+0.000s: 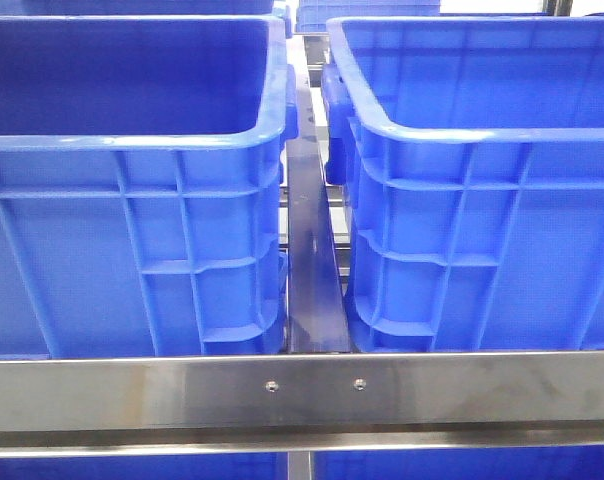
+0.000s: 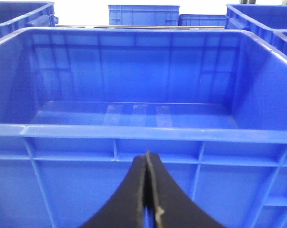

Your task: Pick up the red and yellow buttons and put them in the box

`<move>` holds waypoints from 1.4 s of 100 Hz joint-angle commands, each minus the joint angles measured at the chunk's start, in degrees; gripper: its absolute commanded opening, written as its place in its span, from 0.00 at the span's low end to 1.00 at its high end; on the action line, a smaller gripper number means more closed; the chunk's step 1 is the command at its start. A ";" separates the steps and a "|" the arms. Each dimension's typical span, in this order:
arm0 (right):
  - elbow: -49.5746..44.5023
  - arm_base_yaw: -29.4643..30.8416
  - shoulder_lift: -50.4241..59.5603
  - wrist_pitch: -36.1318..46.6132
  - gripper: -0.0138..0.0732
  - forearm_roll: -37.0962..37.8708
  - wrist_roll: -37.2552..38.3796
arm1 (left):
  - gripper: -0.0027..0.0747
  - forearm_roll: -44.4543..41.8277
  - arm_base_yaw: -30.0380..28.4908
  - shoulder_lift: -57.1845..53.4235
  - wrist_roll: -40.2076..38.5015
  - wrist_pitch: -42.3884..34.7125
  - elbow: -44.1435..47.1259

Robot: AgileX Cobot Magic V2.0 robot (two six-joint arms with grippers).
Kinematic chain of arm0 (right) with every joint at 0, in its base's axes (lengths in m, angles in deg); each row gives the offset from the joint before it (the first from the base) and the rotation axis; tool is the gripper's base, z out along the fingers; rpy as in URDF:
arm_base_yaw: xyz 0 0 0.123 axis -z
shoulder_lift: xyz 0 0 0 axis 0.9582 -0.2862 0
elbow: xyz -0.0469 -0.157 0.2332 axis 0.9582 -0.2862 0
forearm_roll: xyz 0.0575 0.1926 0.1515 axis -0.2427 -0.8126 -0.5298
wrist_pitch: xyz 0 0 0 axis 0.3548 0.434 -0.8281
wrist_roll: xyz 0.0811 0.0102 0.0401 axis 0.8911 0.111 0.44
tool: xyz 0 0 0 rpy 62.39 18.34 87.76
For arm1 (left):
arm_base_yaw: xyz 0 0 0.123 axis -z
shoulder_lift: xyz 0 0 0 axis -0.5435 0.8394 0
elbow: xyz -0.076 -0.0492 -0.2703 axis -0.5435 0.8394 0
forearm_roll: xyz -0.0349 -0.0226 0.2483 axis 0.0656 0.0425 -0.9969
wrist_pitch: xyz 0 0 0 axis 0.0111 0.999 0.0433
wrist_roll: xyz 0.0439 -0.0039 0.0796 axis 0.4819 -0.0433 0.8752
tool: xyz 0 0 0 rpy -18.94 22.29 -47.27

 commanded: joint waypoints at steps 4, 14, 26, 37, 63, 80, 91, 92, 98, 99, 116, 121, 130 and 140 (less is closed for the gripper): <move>0.99 0.10 1.39 4.24 0.09 0.12 -0.22 | 0.79 -0.05 -0.08 7.61 -0.53 2.46 -8.05; 0.99 0.10 1.39 4.24 0.09 0.12 -0.22 | 0.79 -0.56 -0.08 14.29 -0.53 8.21 -14.00; 0.99 0.10 1.39 4.24 0.09 0.12 -0.22 | 0.78 -0.70 -0.08 21.69 -0.53 13.17 -20.56; 0.99 0.10 1.39 4.24 0.09 0.12 -0.22 | 0.78 -1.13 -0.08 27.76 -0.53 17.08 -25.91; 0.99 0.10 1.39 4.24 0.09 0.12 -0.22 | 0.78 -2.78 -0.08 37.80 0.00 21.82 -33.83; 0.99 0.10 1.39 4.24 0.09 0.12 -0.22 | 0.78 -2.56 -0.08 41.93 1.19 22.26 -36.62; 0.99 0.10 1.39 4.24 0.09 0.12 -0.22 | 0.78 -2.57 -0.08 43.79 1.19 22.26 -37.60; 0.99 0.10 1.39 4.24 0.09 0.12 -0.22 | 0.78 -2.57 -0.08 43.81 1.19 22.26 -37.60; 0.99 0.10 1.39 4.24 0.09 0.12 -0.22 | 0.78 -2.57 -0.08 44.40 1.19 22.26 -37.73; 0.99 0.10 1.39 4.24 0.09 0.12 -0.22 | 0.78 -2.55 -0.08 44.40 1.19 22.26 -37.73; 0.99 0.10 1.39 4.24 0.09 0.12 -0.22 | 0.76 -2.45 -0.08 45.44 1.19 22.15 -37.73; 0.99 0.10 1.39 4.24 0.09 0.12 -0.22 | 0.76 -2.45 -0.08 45.56 1.19 22.15 -37.73; 0.99 0.10 1.39 4.24 0.09 0.12 -0.22 | 0.74 -2.45 -0.08 45.69 1.19 21.88 -37.73; 0.99 0.10 1.39 4.24 0.09 0.12 -0.22 | 0.54 -2.45 -0.08 45.69 1.19 21.88 -37.73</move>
